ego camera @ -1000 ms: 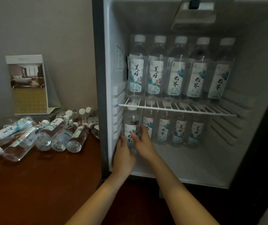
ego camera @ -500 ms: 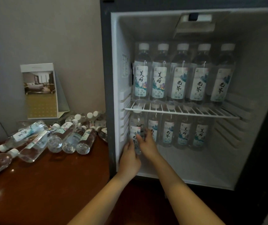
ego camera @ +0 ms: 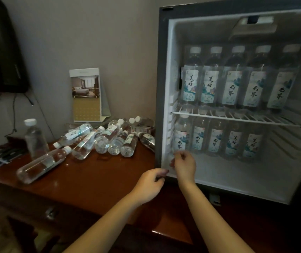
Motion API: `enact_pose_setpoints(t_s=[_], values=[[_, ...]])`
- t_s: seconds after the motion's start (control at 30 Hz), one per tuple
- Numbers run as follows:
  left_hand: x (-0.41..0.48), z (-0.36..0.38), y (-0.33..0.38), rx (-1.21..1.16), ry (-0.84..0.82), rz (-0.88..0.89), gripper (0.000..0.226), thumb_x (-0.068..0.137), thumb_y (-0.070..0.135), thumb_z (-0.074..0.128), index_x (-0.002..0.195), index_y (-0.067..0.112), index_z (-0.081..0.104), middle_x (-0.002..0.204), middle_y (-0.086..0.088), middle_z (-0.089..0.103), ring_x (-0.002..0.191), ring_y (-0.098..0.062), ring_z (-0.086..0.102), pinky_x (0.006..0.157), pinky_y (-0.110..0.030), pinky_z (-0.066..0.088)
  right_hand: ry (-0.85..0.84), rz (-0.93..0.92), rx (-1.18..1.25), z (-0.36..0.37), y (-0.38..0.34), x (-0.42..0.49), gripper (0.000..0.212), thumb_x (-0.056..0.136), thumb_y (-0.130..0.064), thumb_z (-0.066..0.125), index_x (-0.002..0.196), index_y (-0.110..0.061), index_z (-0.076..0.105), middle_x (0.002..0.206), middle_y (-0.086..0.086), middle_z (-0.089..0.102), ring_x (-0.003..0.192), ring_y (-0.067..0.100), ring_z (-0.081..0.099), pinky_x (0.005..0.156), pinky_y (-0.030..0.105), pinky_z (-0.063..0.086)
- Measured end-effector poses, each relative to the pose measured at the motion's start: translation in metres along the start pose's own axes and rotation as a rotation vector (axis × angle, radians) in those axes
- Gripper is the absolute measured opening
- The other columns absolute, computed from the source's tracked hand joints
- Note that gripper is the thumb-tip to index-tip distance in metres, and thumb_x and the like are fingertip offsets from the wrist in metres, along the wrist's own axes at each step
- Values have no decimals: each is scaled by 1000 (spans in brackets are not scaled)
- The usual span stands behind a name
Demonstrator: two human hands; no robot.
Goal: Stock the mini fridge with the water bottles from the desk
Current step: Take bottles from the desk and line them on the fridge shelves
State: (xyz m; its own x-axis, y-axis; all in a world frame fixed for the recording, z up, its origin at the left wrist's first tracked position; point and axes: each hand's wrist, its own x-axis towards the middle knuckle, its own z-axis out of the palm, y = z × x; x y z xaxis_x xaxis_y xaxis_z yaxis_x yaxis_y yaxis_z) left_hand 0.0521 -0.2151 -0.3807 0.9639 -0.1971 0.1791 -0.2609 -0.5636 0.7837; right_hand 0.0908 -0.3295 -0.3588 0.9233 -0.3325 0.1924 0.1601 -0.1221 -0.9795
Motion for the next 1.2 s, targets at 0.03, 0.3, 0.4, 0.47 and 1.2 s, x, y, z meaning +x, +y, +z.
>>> enact_pose_setpoints(t_s=[0.03, 0.3, 0.4, 0.47, 1.2], values=[[-6, -7, -4, -17, 15, -15, 37, 93, 4, 47, 129, 13, 53, 126, 2, 58, 119, -9, 52, 100, -19, 40, -12, -5, -9, 6, -2, -5, 16, 94, -16, 50, 80, -16, 58, 74, 8, 62, 74, 25, 62, 71, 37, 51], [-47, -64, -46, -48, 209, -156, 33, 92, 4, 48, 120, 19, 58, 109, 6, 60, 109, -8, 56, 81, -12, 43, -199, -8, 11, 50, -13, -48, 17, 95, -18, 50, 84, -12, 62, 65, 3, 60, 62, 15, 59, 69, 36, 52], [-60, -84, -63, -1, 273, -214, 35, 93, 6, 48, 124, 19, 55, 122, 4, 55, 118, -10, 51, 93, -18, 39, -266, 18, 5, 68, -10, -56, 19, 95, -20, 50, 81, -14, 61, 65, 4, 60, 64, 17, 59, 68, 37, 52], [-66, -100, -74, 76, 336, -254, 37, 93, 8, 49, 128, 19, 52, 130, 1, 48, 123, -14, 47, 94, -18, 36, -323, 46, -11, 82, -8, -60, 20, 95, -19, 50, 79, -14, 61, 65, 3, 61, 64, 17, 60, 67, 35, 51], [-66, -257, -196, 880, 466, -704, 75, 81, 42, 64, 142, 20, 26, 134, -10, 46, 121, -27, 47, 102, -43, 41, -992, 148, -52, 226, -8, -92, 18, 95, -16, 49, 81, -20, 59, 69, -2, 59, 57, 10, 54, 55, 21, 41]])
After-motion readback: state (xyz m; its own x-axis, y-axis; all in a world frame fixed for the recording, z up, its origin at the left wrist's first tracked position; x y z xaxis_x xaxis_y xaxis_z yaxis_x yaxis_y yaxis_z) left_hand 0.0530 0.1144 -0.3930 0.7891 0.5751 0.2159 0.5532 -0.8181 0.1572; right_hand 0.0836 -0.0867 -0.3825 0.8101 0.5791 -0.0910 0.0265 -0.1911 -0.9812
